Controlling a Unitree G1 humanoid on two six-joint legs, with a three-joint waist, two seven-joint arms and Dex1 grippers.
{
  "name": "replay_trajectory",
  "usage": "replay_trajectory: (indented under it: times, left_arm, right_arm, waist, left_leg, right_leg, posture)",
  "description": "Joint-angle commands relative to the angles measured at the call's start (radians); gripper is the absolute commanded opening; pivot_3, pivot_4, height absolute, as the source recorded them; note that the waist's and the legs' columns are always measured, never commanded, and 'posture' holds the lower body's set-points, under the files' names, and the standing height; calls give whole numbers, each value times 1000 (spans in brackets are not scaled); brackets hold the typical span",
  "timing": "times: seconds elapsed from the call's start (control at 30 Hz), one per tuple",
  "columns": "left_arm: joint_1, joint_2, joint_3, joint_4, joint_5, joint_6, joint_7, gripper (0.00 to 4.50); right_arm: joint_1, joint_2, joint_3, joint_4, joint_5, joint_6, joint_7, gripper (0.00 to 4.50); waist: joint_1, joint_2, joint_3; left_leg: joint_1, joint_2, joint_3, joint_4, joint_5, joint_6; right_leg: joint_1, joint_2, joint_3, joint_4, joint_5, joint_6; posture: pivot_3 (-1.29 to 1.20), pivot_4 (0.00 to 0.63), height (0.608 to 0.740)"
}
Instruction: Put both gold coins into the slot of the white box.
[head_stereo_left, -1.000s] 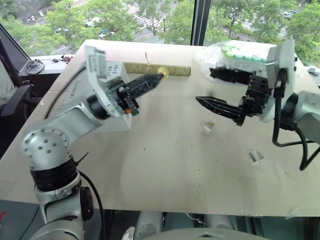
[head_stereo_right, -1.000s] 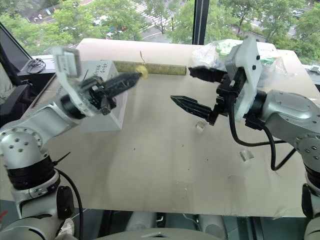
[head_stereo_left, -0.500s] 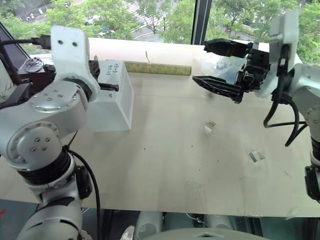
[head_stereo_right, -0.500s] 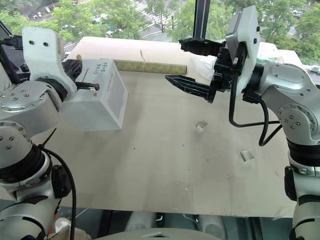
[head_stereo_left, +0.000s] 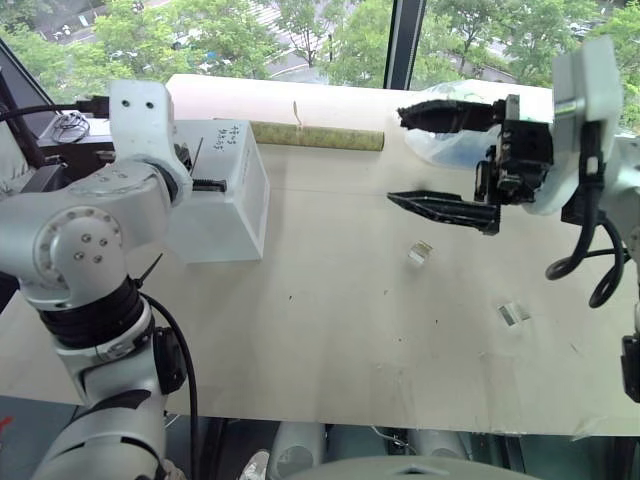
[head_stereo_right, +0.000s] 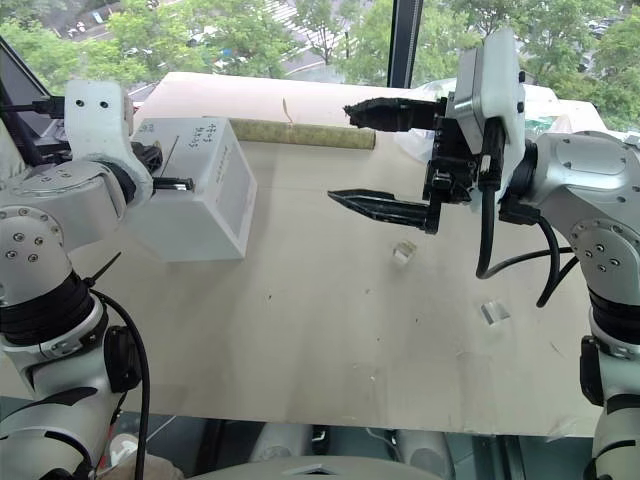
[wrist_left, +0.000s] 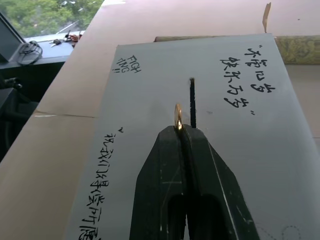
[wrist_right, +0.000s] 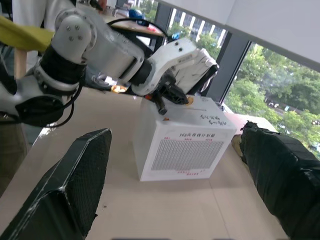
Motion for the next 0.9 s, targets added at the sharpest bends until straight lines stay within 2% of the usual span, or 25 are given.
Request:
replay_trajectory:
  times: [0.03, 0.4, 0.5, 0.57, 0.63, 0.7, 0.8, 0.9]
  left_arm:
    - [-20, -2, 8, 19, -34, 3, -19, 0]
    - [2, 24, 5, 68, -99, 3, 60, 0]
    - [6, 30, 0, 37, -112, 3, 65, 950]
    - [5, 47, -3, 12, -142, 3, 51, 1829]
    - [18, 107, -11, -36, -197, 3, -12, 2788]
    - [40, 159, 23, -92, -265, 3, -99, 2788]
    - [90, 187, 111, -187, -343, -57, -243, 2788]
    - [232, 147, 248, -272, -655, -214, -564, 2788]
  right_arm:
    - [-1, -19, -42, -42, 1, -1, 2, 4412]
    - [10, -30, -57, -73, 17, 17, -11, 4412]
    - [14, -32, -61, -76, 26, 33, -22, 4500]
    - [19, -34, -66, -81, 33, 48, -38, 4500]
    - [27, -40, -68, -88, 36, 70, -62, 4500]
    - [43, -43, -77, -96, 39, 98, -106, 4500]
    - [89, -55, -81, -114, 24, 167, -207, 4500]
    - [153, -52, 34, -17, -137, 214, -299, 4500]
  waist:
    - [0, 0, 0]
    - [0, 0, 0]
    - [0, 0, 0]
    - [0, 0, 0]
    - [0, 0, 0]
    - [-1, 0, 0]
    - [-1, -1, 0]
    - [-1, -1, 0]
  left_leg:
    - [0, 0, 0, 0, 0, 0]
    - [1, 0, 0, 0, 0, 0]
    - [1, 0, 0, 0, 0, 0]
    - [1, 0, 0, 0, 0, 0]
    - [0, 1, 0, 0, 0, 0]
    - [0, 1, 0, 0, 0, 0]
    - [-2, 1, 0, 0, 0, 0]
    - [-1, 1, 1, -1, 0, -1]
  right_leg:
    - [0, 0, 0, 0, 0, 0]
    - [0, -1, 0, 1, 0, 0]
    - [0, -1, 0, 1, 0, 0]
    - [0, -1, 0, 1, 0, 0]
    - [0, -1, 0, 1, 0, 0]
    - [0, -2, 0, 1, 0, 0]
    - [-2, -2, 0, 1, 0, 0]
    - [-2, -4, 0, 1, -2, -4]
  posture:
    - [0, 150, 740]
    - [0, 150, 740]
    - [0, 150, 740]
    - [0, 150, 740]
    - [0, 150, 740]
    - [0, 150, 740]
    - [0, 150, 740]
    - [0, 150, 740]
